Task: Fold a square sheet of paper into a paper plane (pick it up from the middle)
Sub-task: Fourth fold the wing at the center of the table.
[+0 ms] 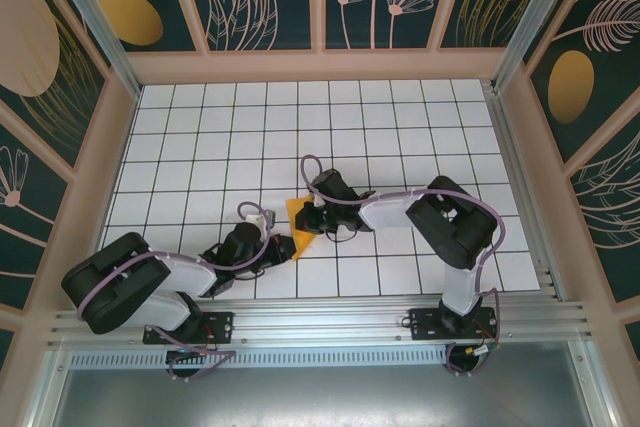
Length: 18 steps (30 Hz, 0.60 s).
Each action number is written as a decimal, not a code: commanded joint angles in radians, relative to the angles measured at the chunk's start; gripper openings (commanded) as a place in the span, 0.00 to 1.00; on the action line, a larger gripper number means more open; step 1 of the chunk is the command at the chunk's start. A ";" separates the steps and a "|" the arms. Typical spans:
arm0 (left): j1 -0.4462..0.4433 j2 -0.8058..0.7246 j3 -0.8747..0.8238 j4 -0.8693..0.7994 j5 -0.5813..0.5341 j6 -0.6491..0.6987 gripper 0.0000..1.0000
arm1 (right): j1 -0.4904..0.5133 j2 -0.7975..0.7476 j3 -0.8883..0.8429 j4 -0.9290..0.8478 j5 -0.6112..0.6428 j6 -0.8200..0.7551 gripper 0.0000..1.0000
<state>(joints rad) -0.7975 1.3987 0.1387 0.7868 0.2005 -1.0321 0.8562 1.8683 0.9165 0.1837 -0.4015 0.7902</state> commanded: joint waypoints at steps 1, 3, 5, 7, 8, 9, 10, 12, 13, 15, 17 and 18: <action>0.004 0.030 0.007 0.063 0.039 0.038 0.07 | 0.000 -0.016 -0.013 0.001 0.001 -0.012 0.09; 0.004 0.051 0.012 0.061 0.047 0.048 0.05 | 0.000 -0.022 -0.010 -0.001 0.002 -0.012 0.10; 0.003 0.066 0.019 0.051 0.051 0.054 0.05 | 0.000 -0.035 -0.002 -0.019 0.006 -0.019 0.12; 0.003 0.078 0.020 0.052 0.056 0.059 0.05 | 0.001 -0.069 0.008 -0.042 0.022 -0.027 0.16; 0.003 0.083 0.022 0.049 0.056 0.061 0.05 | -0.001 -0.090 0.010 -0.056 0.031 -0.031 0.18; 0.004 0.085 0.023 0.043 0.055 0.064 0.05 | -0.002 -0.116 0.010 -0.069 0.040 -0.038 0.19; 0.003 0.087 0.026 0.033 0.052 0.070 0.05 | -0.003 -0.138 0.009 -0.082 0.054 -0.044 0.20; 0.003 0.091 0.037 0.009 0.051 0.082 0.05 | -0.007 -0.184 -0.007 -0.111 0.082 -0.046 0.22; 0.003 0.091 0.039 0.007 0.055 0.085 0.05 | -0.011 -0.202 -0.019 -0.117 0.088 -0.047 0.23; 0.003 0.092 0.047 -0.004 0.057 0.091 0.05 | -0.014 -0.232 -0.048 -0.119 0.094 -0.044 0.24; 0.003 0.089 0.051 -0.015 0.054 0.094 0.04 | -0.015 -0.246 -0.078 -0.118 0.097 -0.035 0.24; 0.004 0.089 0.051 -0.017 0.053 0.094 0.05 | -0.014 -0.249 -0.093 -0.114 0.096 -0.030 0.23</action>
<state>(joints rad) -0.7975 1.4796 0.1734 0.8021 0.2394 -0.9691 0.8452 1.6348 0.8742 0.1051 -0.3328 0.7639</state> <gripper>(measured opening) 0.053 0.230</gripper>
